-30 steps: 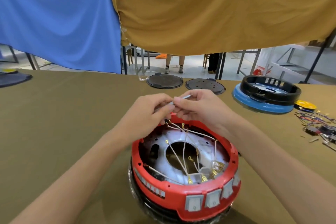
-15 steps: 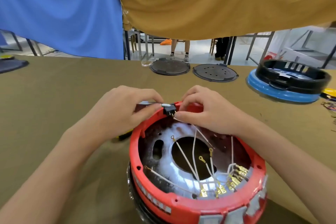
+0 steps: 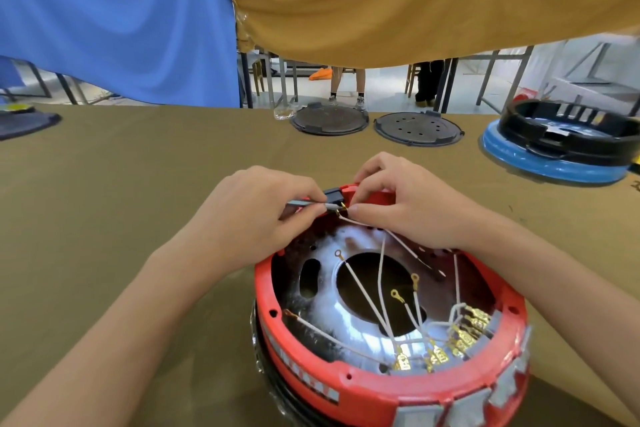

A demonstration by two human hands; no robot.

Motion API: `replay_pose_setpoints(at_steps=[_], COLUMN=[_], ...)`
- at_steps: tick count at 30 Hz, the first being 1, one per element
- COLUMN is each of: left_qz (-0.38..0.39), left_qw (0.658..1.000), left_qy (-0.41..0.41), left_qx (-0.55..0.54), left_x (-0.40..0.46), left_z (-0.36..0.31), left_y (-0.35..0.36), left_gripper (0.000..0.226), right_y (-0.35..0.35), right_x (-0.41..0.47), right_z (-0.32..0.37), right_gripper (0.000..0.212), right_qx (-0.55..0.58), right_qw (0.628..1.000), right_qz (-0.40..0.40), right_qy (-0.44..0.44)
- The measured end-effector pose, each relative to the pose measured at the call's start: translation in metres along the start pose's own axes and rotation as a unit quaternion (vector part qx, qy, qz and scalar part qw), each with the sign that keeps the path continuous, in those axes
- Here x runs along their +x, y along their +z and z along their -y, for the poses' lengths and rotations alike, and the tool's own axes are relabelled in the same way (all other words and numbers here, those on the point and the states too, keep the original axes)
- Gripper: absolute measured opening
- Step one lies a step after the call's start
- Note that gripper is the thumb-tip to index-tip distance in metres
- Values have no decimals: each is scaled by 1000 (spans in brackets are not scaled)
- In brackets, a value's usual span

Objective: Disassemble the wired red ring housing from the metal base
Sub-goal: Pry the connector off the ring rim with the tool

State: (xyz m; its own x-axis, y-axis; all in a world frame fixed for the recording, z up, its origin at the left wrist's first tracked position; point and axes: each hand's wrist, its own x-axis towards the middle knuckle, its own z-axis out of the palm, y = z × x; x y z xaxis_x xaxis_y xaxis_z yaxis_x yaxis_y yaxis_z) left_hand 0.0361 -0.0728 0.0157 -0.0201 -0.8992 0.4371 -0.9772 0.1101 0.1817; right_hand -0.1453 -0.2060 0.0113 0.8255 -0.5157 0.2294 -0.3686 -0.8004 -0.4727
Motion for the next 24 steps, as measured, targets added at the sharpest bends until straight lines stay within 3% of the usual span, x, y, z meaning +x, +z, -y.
replay_pose_setpoints(at_steps=[9, 24], left_qz=[22, 95], left_qw=[996, 994], left_qy=[-28, -20], left_qx=[81, 41], left_x=[0, 1], left_z=[-3, -11], left_y=[2, -1], left_gripper=[23, 18], right_y=[-1, -2], right_x=[-1, -1], right_z=[2, 3], right_gripper=[11, 11], right_qx=[-2, -9], right_qw=[1000, 998], right_qz=[18, 61], right_qy=[-3, 6])
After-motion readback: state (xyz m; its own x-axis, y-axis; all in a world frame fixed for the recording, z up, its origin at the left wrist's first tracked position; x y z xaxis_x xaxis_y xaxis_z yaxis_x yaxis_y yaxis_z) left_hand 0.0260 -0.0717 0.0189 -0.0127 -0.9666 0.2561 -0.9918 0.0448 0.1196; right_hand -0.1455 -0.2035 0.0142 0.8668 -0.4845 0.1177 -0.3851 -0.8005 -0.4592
